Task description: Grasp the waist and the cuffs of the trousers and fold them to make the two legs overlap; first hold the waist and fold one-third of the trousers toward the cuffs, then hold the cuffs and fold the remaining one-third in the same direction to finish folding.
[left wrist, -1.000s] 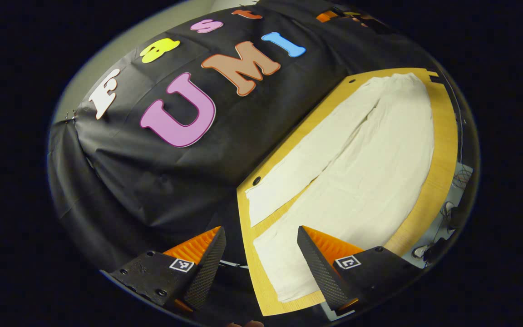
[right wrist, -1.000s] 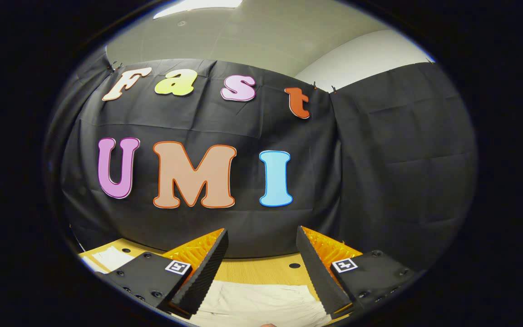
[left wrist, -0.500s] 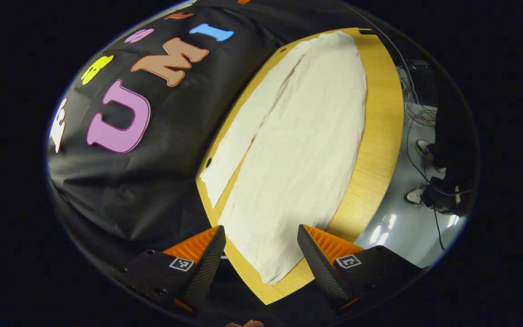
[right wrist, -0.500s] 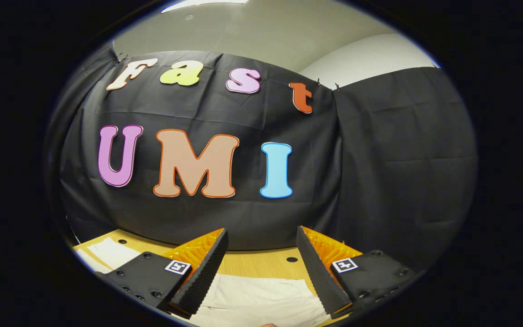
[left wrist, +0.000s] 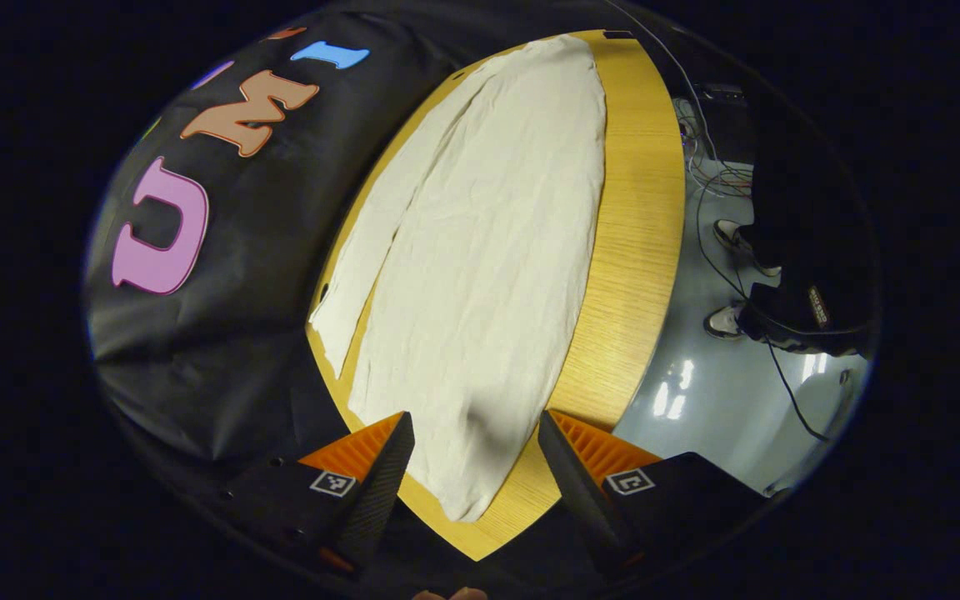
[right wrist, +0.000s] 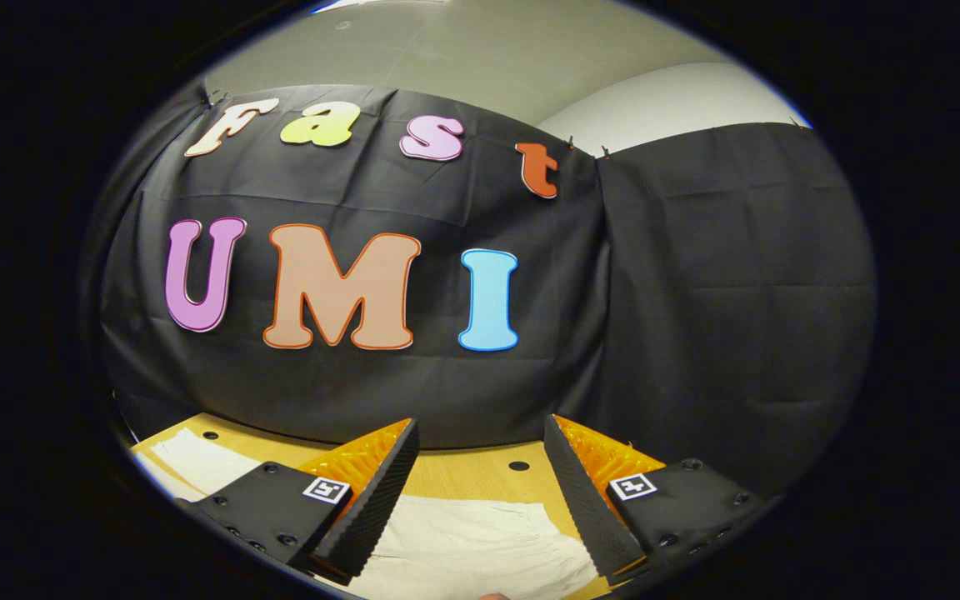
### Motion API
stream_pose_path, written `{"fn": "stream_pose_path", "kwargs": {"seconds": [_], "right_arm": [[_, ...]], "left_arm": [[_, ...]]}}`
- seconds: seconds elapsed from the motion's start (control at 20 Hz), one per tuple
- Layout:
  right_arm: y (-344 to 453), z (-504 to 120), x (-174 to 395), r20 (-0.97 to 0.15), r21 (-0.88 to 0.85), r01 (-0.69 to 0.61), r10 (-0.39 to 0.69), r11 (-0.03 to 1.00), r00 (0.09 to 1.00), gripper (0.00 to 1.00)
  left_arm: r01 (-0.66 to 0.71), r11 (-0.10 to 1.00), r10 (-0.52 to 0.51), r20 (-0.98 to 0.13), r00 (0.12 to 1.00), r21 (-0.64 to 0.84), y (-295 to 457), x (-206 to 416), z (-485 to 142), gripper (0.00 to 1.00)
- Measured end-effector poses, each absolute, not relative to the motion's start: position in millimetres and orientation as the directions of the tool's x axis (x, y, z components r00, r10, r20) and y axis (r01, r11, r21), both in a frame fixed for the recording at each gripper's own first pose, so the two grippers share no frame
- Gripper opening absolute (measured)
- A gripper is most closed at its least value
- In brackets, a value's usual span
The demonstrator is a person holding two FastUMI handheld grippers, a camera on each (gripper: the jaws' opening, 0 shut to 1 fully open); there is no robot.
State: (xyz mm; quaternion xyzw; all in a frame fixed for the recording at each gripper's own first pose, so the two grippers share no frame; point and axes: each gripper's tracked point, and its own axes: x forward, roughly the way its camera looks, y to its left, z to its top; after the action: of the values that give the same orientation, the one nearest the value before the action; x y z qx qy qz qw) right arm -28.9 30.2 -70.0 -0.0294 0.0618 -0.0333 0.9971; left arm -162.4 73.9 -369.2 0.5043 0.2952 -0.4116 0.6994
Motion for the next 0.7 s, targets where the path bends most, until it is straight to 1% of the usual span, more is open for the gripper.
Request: {"fn": "stream_pose_path", "kwargs": {"seconds": [0.05, 0.1, 0.4, 0.65, 0.7], "right_arm": [[28, -71, -30, -0.124, -0.06, 0.072, -0.079, 0.996, 0.989, 0.97], [26, -72, -30, -0.127, -0.055, 0.079, -0.085, 0.995, 0.988, 0.97], [19, -71, -39, -0.129, -0.068, 0.103, -0.112, 0.992, 0.985, 0.97], [16, -70, -44, -0.133, -0.073, 0.116, -0.125, 0.991, 0.983, 0.97], [15, -71, -45, -0.134, -0.076, 0.118, -0.128, 0.99, 0.983, 0.97]], "left_arm": [[0.88, 0.12, -0.283, -0.834, 0.474, 0.459, 70, -157, -371, 0.89], [0.884, 0.096, -0.28, -0.84, 0.465, 0.458, 70, -155, -371, 0.82], [0.894, 0.036, -0.29, -0.852, 0.437, 0.446, 62, -135, -376, 0.81], [0.897, 0.05, -0.289, -0.854, 0.433, 0.439, 57, -119, -379, 0.81], [0.903, 0.051, -0.293, -0.858, 0.421, 0.426, 58, -120, -383, 0.81]]}}
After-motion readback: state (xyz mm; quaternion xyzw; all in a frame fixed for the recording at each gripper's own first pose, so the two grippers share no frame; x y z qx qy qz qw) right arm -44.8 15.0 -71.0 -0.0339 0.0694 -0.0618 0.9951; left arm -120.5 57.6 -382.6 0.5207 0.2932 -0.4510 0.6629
